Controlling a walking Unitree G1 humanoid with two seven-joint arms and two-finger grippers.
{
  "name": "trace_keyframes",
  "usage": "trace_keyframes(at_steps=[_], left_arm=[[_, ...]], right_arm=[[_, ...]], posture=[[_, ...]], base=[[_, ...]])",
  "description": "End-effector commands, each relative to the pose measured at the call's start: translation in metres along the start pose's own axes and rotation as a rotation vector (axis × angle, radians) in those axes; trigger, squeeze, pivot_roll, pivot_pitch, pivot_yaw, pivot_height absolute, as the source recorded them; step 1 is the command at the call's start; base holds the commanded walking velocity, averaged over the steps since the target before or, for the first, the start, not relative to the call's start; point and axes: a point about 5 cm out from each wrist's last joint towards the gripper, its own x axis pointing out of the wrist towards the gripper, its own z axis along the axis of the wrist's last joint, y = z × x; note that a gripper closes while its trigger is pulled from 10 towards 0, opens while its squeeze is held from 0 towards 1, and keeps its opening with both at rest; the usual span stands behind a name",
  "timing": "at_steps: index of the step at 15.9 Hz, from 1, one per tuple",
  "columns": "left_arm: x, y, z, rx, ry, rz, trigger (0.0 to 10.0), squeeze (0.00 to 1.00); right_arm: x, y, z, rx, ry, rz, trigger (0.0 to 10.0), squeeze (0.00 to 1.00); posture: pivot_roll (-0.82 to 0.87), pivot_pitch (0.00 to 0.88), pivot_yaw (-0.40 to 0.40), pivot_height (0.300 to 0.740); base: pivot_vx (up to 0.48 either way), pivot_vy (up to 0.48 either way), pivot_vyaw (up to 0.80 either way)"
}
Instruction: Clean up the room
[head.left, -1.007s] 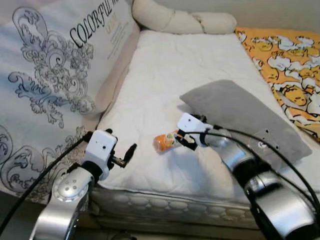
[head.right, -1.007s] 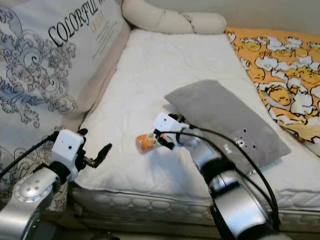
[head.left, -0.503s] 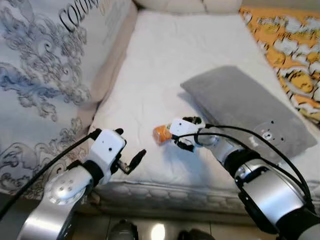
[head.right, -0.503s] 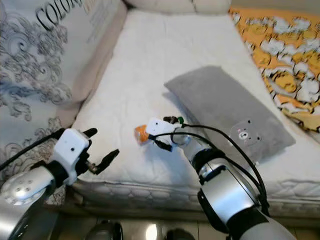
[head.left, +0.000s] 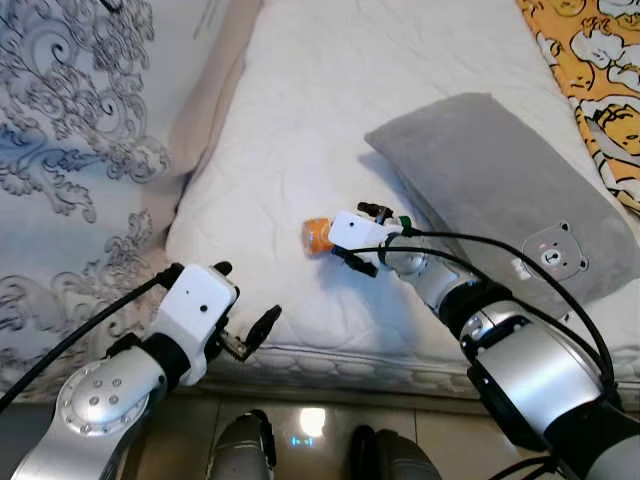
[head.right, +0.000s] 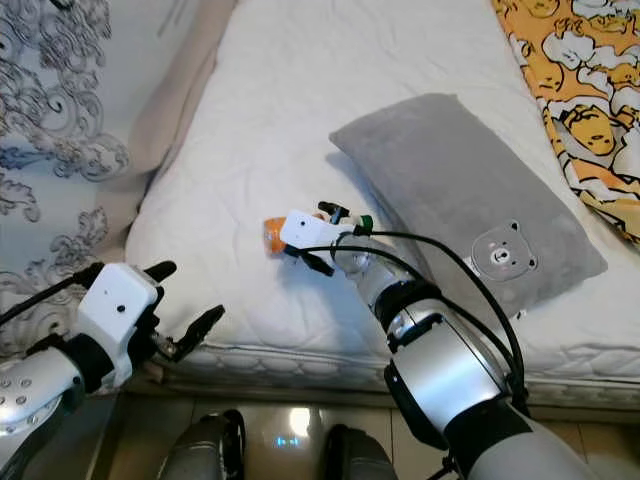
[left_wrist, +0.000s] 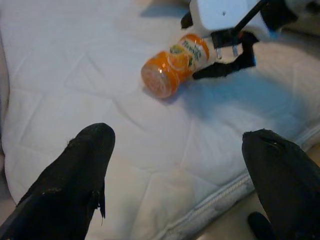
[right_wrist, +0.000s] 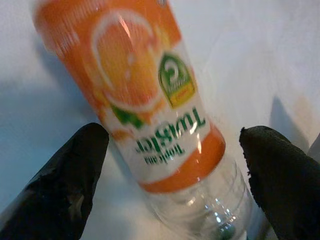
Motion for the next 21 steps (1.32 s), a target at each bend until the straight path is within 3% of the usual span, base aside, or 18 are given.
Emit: trace_keyframes(at_steps=[1,3,4,5,6,12,14,16,18,20,21], left_arm=[[-0.004,-0.004,0.002,0.002,0.003,-0.010,10.0,0.00],[-0.005,-0.006,0.003,-0.002,0.010,-0.021,10.0,0.00],[-0.006,-0.007,0.003,-0.002,0.013,-0.024,10.0,0.00],[-0.008,-0.007,0.002,-0.001,0.023,-0.026,10.0,0.00],[-0.010,-0.007,0.001,0.000,0.030,-0.023,10.0,0.00],[-0.004,-0.005,0.001,0.003,0.028,-0.017,10.0,0.00],[0.000,-0.005,-0.003,-0.012,0.028,-0.016,10.0,0.00],[0.003,-0.010,-0.009,-0.021,0.043,-0.031,10.0,0.00],[0.008,-0.014,-0.025,-0.027,0.081,-0.028,10.0,0.00],[0.014,-0.012,-0.042,-0.043,0.106,0.034,10.0,0.00],[0.017,-0.011,-0.043,-0.035,0.102,0.065,10.0,0.00]], right_arm=[[-0.001,-0.002,-0.008,-0.021,0.046,-0.012,10.0,0.00],[-0.004,-0.002,-0.020,-0.031,0.108,-0.005,2.5,0.00],[-0.005,0.000,-0.025,-0.024,0.127,0.009,0.7,0.00],[-0.006,0.004,-0.031,0.030,0.149,0.049,0.0,0.00],[-0.007,0.007,-0.034,0.088,0.155,0.071,0.0,0.00],[-0.008,0.005,-0.038,0.183,0.154,0.050,0.0,0.00],[-0.007,0.003,-0.034,0.295,0.113,0.023,0.0,0.00],[-0.007,-0.001,-0.032,0.347,0.077,0.004,0.0,0.00],[-0.008,-0.008,-0.025,0.482,-0.008,-0.032,0.0,0.00],[-0.010,-0.020,-0.019,0.710,-0.142,-0.120,0.0,0.00],[-0.012,-0.023,-0.019,0.777,-0.190,-0.154,0.0,0.00]], posture=[[0.25,0.268,-0.044,0.740],[0.27,0.281,-0.044,0.740],[0.27,0.281,-0.045,0.740],[0.27,0.280,-0.049,0.740],[0.27,0.277,-0.051,0.740],[0.26,0.213,-0.047,0.740],[0.25,0.178,-0.042,0.740],[0.22,0.143,-0.036,0.740],[0.18,0.105,-0.029,0.740],[0.15,0.061,-0.022,0.740],[0.15,0.046,-0.020,0.740]], base=[[0.000,0.000,0.00],[0.000,0.000,0.00],[0.000,0.000,0.00],[0.000,0.000,0.00],[0.000,0.000,0.00],[0.000,0.000,0.00],[0.000,0.000,0.00],[0.000,0.000,0.00],[0.000,0.000,0.00],[0.000,0.000,0.00],[0.000,0.000,0.00]])
